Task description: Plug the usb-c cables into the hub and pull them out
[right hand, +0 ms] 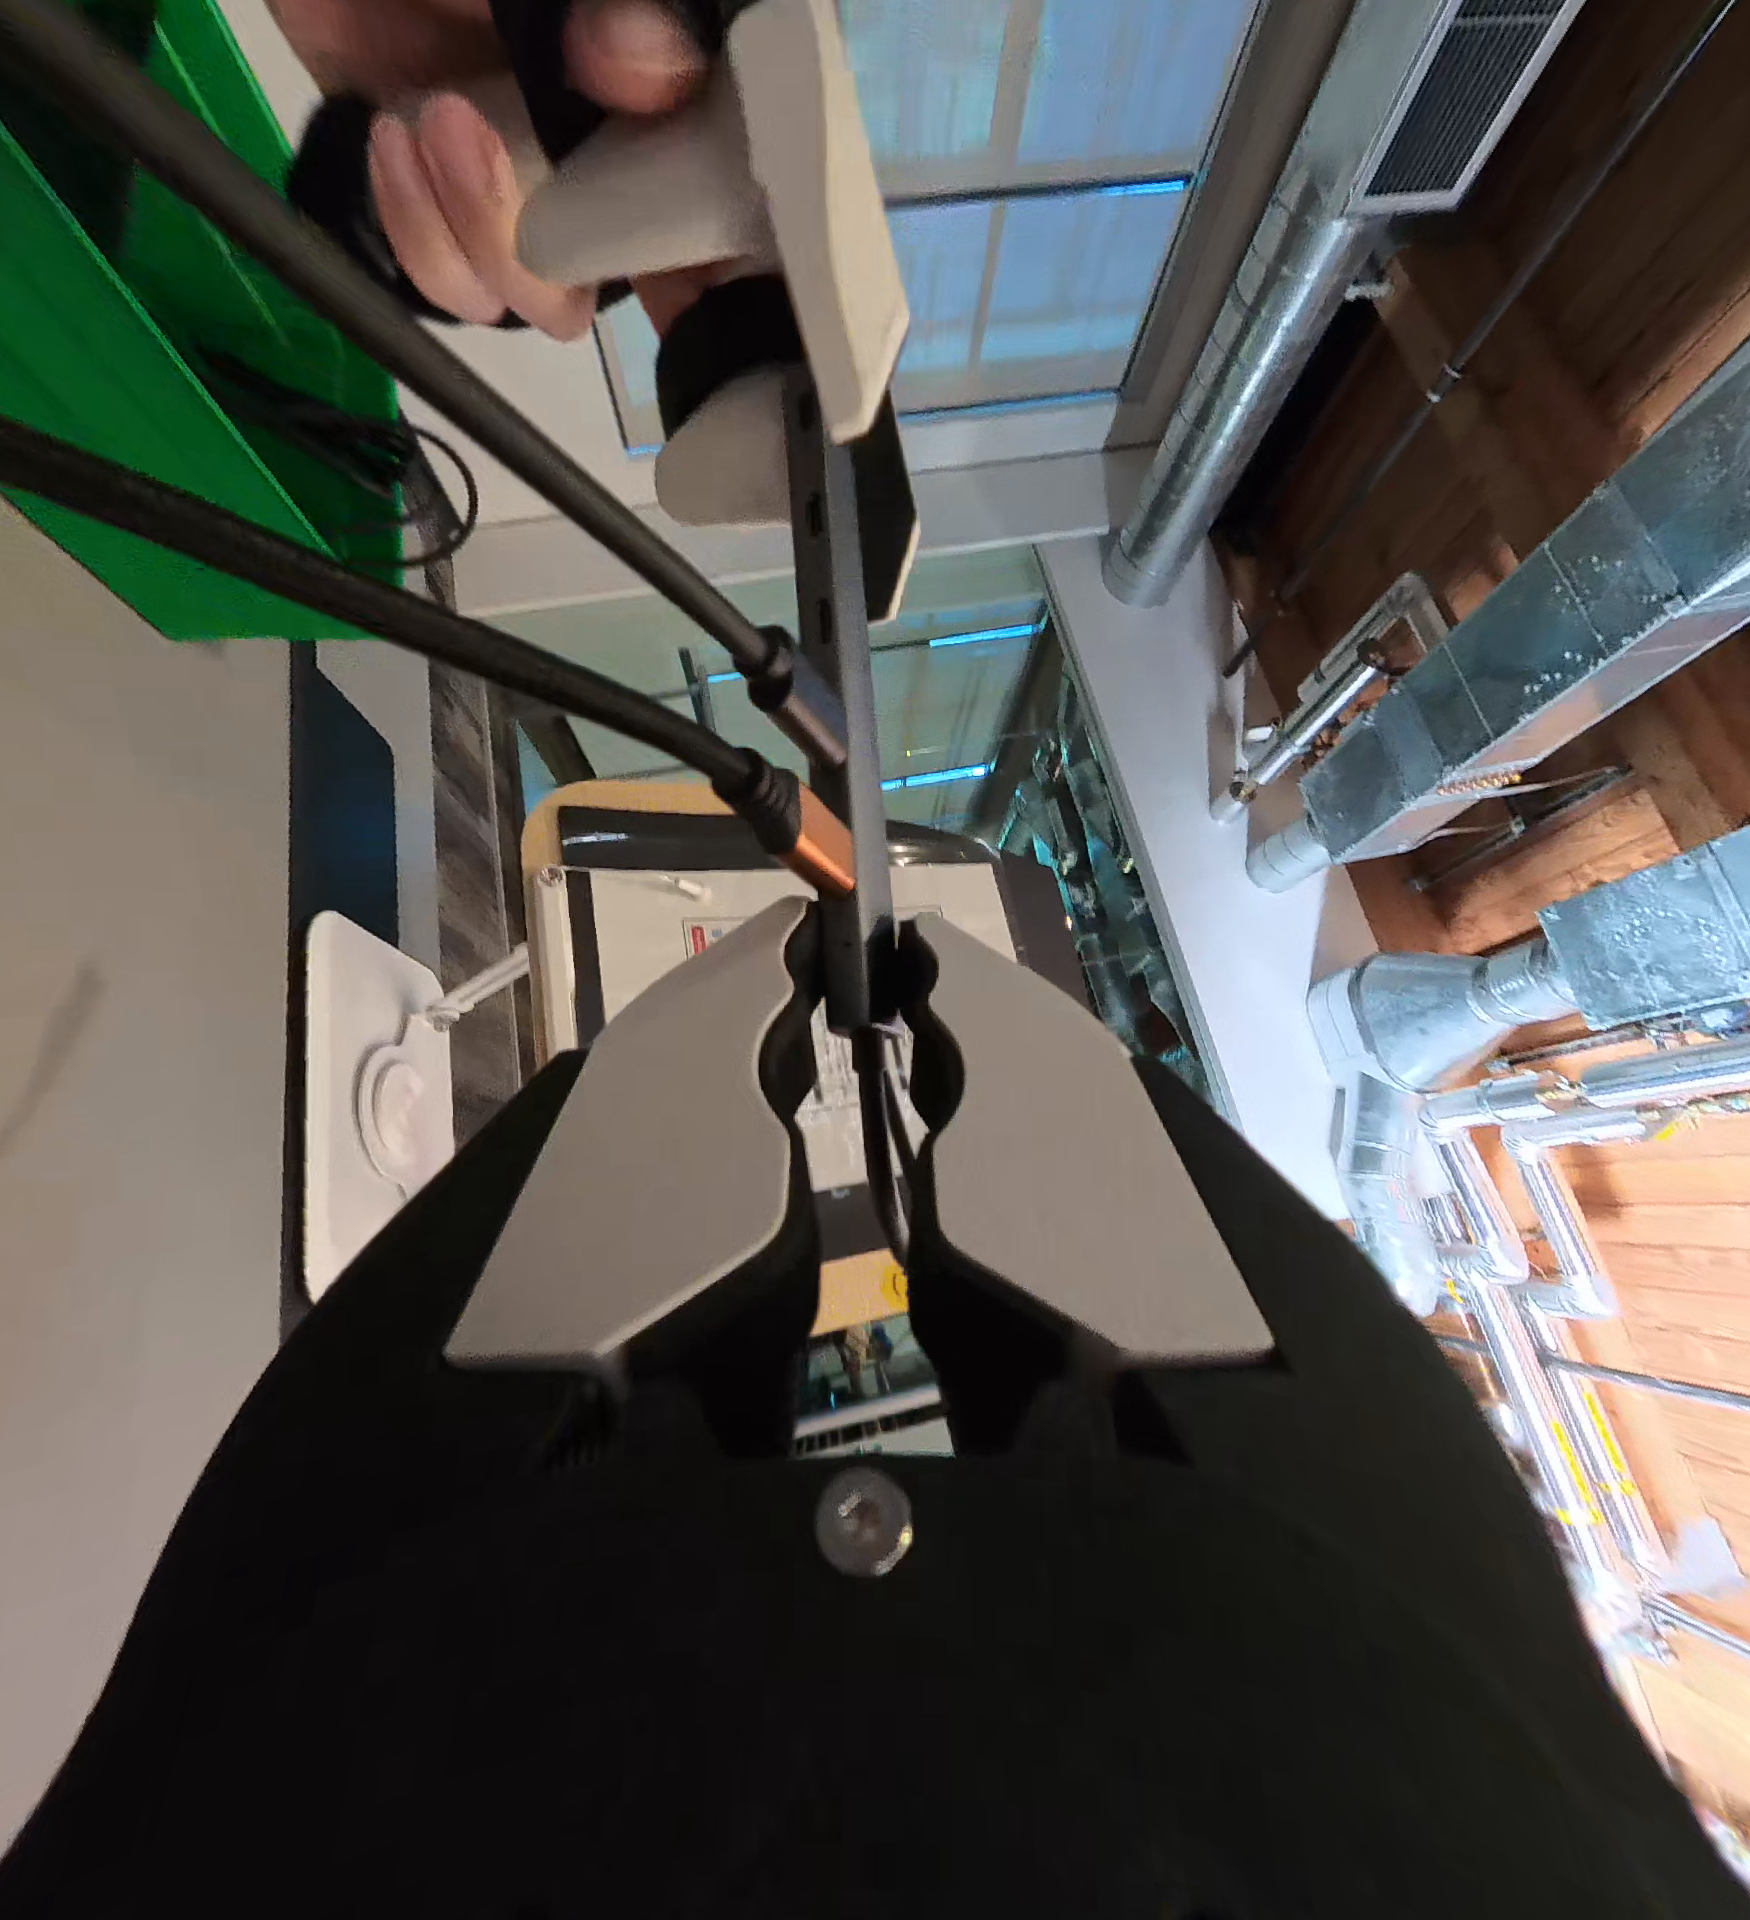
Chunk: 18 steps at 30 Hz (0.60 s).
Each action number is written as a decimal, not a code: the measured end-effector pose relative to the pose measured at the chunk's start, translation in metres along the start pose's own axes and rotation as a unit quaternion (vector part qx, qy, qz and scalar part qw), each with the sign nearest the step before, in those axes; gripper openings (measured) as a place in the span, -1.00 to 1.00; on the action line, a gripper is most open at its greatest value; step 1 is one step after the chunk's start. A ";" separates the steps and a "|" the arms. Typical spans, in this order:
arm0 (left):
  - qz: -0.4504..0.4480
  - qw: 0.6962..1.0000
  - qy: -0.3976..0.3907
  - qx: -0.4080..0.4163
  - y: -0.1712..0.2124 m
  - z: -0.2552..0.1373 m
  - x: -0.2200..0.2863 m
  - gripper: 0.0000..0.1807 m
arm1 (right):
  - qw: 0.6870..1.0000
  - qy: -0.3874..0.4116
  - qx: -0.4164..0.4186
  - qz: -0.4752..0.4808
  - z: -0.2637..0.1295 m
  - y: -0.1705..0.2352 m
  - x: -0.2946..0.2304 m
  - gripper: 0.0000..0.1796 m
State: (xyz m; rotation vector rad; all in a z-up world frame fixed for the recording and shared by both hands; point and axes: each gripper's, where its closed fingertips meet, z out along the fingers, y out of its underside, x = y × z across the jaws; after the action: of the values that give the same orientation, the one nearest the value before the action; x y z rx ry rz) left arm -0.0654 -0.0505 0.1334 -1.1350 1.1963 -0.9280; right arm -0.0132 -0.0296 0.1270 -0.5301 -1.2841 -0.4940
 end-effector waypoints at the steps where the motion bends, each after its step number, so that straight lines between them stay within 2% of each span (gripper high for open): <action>1: 0.021 1.000 -0.006 -0.009 0.003 0.001 0.001 -0.46 | 1.000 -0.001 0.007 0.003 0.000 -0.003 0.000 -0.85; 5: 0.051 0.998 -0.003 -0.028 0.009 0.008 0.009 -0.48 | 1.000 0.001 0.030 0.009 -0.002 -0.013 0.003 -0.85; 9: 0.047 0.998 0.022 -0.017 0.007 0.011 0.018 -0.66 | 1.000 -0.005 0.031 0.005 -0.001 -0.016 0.001 -0.85; 12: 0.055 0.998 0.017 -0.022 0.009 0.013 0.018 -0.73 | 1.000 -0.004 0.026 -0.001 0.000 -0.014 0.000 -0.85; 18: 0.055 0.998 0.005 -0.030 0.012 0.016 0.014 -0.71 | 1.000 -0.003 0.025 0.002 0.001 -0.012 -0.001 -0.84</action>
State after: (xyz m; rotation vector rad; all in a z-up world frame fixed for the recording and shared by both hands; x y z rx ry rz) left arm -0.0479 -0.0592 0.1183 -1.1022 1.2883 -0.8201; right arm -0.0214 -0.0387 0.1270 -0.4932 -1.2977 -0.4563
